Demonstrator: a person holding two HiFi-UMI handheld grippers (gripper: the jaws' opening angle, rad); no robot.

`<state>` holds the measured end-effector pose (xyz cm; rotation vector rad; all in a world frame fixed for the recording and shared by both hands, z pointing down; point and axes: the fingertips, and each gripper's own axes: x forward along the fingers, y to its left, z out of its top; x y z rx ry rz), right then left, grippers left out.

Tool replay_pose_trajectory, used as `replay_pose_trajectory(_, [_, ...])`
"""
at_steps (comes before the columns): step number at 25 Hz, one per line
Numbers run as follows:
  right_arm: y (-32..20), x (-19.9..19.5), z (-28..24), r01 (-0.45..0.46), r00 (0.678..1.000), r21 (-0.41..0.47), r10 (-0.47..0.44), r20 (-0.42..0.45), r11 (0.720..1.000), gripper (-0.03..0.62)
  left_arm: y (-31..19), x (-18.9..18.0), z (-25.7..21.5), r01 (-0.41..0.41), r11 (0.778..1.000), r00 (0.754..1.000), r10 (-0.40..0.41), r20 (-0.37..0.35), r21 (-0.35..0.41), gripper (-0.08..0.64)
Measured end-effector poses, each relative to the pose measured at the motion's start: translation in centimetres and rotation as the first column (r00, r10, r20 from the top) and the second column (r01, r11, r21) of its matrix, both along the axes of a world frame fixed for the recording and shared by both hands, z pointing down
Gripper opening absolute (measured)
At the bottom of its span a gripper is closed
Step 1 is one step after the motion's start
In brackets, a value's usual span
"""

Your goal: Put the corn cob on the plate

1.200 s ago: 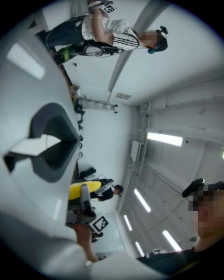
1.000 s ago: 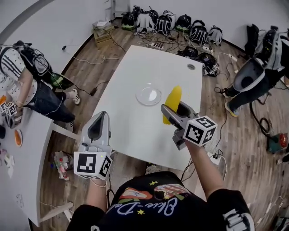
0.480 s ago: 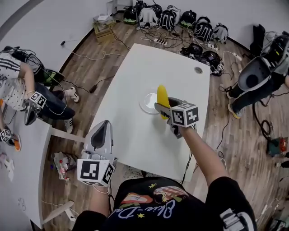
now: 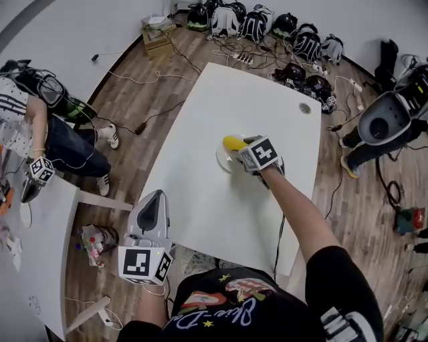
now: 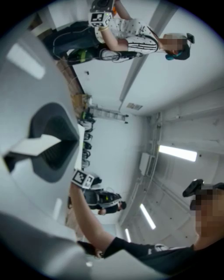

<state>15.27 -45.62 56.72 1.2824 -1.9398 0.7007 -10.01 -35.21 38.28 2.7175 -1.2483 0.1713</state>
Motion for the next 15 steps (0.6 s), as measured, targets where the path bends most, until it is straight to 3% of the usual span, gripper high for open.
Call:
replay_pose_trajectory(10, [-0.3, -0.3, 2.5, 0.009, 1.000, -0.012, -0.010, -0.022, 1.000, 0.258, -1.0, -1.2, 0.8, 0.008, 1.000, 1.000, -0.008, 0.003, -0.019, -0.012])
replay_pose_trajectory(13, [-0.3, -0.4, 2.1, 0.036, 0.999, 0.032, -0.035, -0.025, 0.999, 0.258, -1.3, -1.0, 0.8, 0.002, 1.000, 1.000, -0.002, 0.010, -0.015, -0.012])
replay_pose_trajectory(15, [-0.3, -0.5, 1.6, 0.026, 0.999, 0.070, -0.027, 0.017, 0.997, 0.258, -1.7, -0.8, 0.5, -0.013, 1.000, 1.000, 0.013, 0.013, -0.010, -0.012])
